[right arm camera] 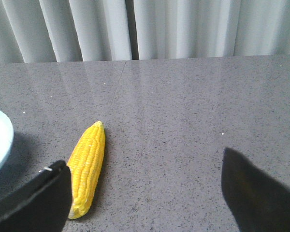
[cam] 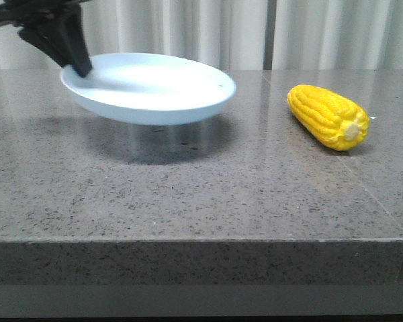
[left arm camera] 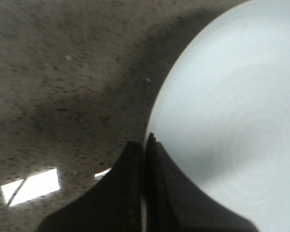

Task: Place corn on plate with both arms
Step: 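Drag the plate with the left gripper toward the table center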

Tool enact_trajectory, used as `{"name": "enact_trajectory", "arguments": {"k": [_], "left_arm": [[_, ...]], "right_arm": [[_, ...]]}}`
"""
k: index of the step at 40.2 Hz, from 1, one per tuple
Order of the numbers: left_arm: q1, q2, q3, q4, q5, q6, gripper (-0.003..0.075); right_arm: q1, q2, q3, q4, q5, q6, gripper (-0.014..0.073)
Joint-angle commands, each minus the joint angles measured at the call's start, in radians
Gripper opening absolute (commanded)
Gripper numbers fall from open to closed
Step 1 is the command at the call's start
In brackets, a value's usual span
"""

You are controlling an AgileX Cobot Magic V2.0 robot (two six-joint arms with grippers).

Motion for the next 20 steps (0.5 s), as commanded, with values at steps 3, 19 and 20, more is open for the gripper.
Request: {"name": "enact_trajectory", "arguments": {"k": [3,19,20], "left_arm": [[-0.032,-0.006,-0.03,-0.03,-0.019,0.003,-0.002],[-0.05,0.048,-0.032,-0.016,-0.022,0.004,0.0112],[-0.05,0.045,-0.032,-0.007,-0.022,0.004,0.0139]], "right_arm": [[-0.005,0.008,-0.038,0.002,-0.079,-0.004,0.0647],[-0.005,0.008,-0.038,0.002,-0.079,-0.004,0.0647],[-0.005,0.008,-0.038,0.002,-0.079,-0.004,0.0647]]}}
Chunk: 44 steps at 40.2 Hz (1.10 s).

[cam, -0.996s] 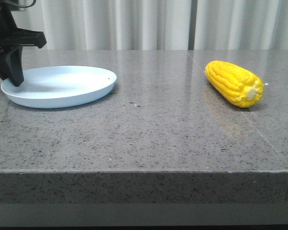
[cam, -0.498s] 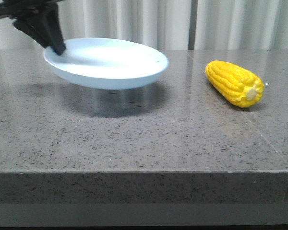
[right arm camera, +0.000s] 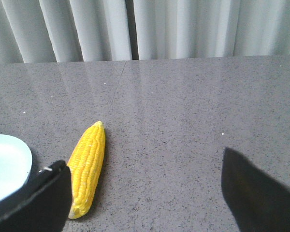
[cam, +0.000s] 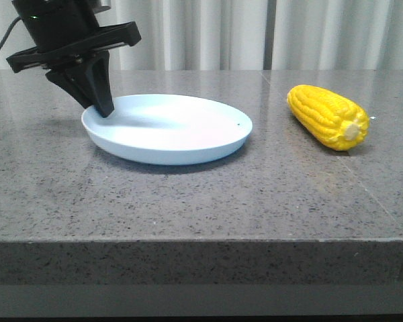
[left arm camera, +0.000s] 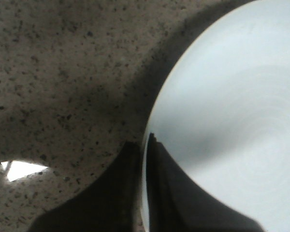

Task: Place corn on plate with both arms
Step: 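Drag the plate with the left gripper toward the table center, then lift the left gripper off the plate and withdraw it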

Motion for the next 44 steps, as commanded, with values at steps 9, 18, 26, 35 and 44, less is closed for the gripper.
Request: {"name": "enact_trajectory", "arguments": {"k": [9,18,26,35,44], "left_arm": [[-0.009,-0.14,-0.032,0.087,-0.021,0.002,0.0384],[-0.009,-0.232,-0.005,0.322,0.057,-0.106,0.0288],[-0.003,-0.332,0.107,0.399,0.012,-0.146,0.0117],[0.044,-0.495,0.29,0.399,-0.108,-0.163,-0.002],[0.171,-0.668,0.458,0.399,-0.153,-0.163,-0.002]], "right_arm": [[-0.005,0.008,-0.038,0.002,-0.079,-0.004,0.0647],[-0.005,0.008,-0.038,0.002,-0.079,-0.004,0.0647],[-0.005,0.008,-0.038,0.002,-0.079,-0.004,0.0647],[-0.005,0.008,-0.038,0.002,-0.079,-0.004,0.0647],[-0.005,0.008,-0.038,0.002,-0.079,-0.004,0.0647]]}}
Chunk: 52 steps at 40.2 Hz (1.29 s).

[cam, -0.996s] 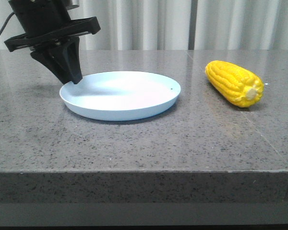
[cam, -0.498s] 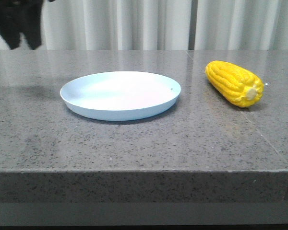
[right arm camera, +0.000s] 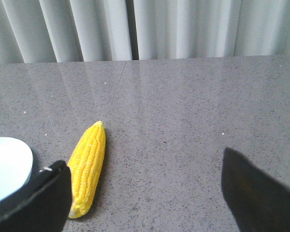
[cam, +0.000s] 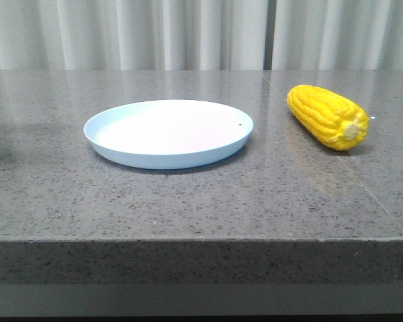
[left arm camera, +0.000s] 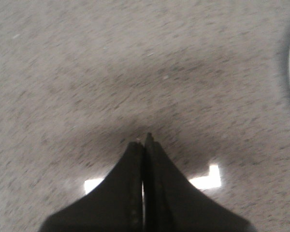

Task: Place corn on plate with both arms
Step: 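Lift the left gripper off the plate and withdraw it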

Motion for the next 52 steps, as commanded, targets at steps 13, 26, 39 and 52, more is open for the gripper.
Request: {"name": "enact_trajectory", "arguments": {"k": [13,26,39,52], "left_arm": [[0.071,-0.464,0.386,0.005,-0.419,-0.013,-0.002],[0.071,-0.892,0.659,0.013,-0.579,-0.001,-0.002],[0.071,-1.113,0.73,0.013,-0.575,-0.001,-0.002],[0.071,-1.113,0.73,0.013,-0.577,-0.001,-0.002]], "right_arm": [[-0.005,0.008,-0.038,0.002,-0.079,-0.004,0.0647],[-0.005,0.008,-0.038,0.002,-0.083,-0.004,0.0647],[-0.004,0.093,-0.08,0.14,-0.059,-0.004,0.0643],[0.015,0.551,-0.372,0.151,0.17,-0.005,0.0643]]}}
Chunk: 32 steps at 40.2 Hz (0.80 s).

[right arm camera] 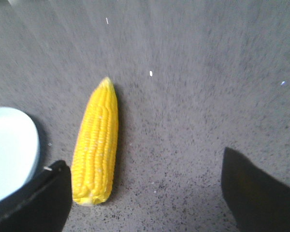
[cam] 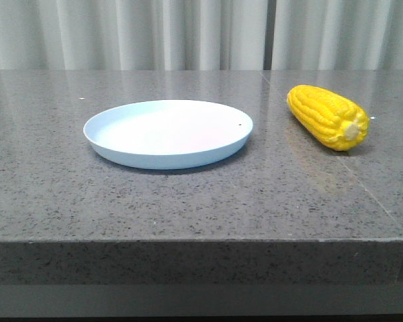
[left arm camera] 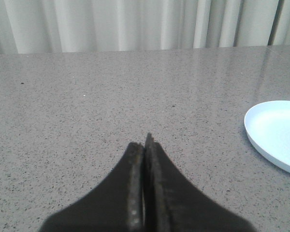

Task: Place corn on plate with both arms
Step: 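Lift the left gripper off the plate and withdraw it, then lower the right gripper over the yellow corn cob and grasp it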

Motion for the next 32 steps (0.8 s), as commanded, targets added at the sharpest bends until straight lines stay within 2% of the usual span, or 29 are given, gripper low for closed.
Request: {"name": "enact_trajectory", "arguments": {"k": [1,12,26,29,32], "left_arm": [[0.002,0.01,-0.025,0.006,-0.081,0.0,-0.002],[0.002,0.01,-0.025,0.006,-0.081,0.0,-0.002],[0.002,0.01,-0.025,0.006,-0.081,0.0,-0.002],[0.002,0.01,-0.025,0.006,-0.081,0.0,-0.002],[0.002,0.01,-0.025,0.006,-0.081,0.0,-0.002]], "right_arm": [[0.023,0.12,-0.114,0.013,-0.005,-0.005,0.0643],[0.161,0.424,-0.292,0.053,0.099,-0.005,0.0643],[0.174,0.675,-0.414,0.092,0.128,-0.005,0.0638],[0.174,0.693,-0.415,0.092,0.128,-0.005,0.0594],[0.174,0.695,-0.415,0.092,0.128,-0.005,0.0497]]}}
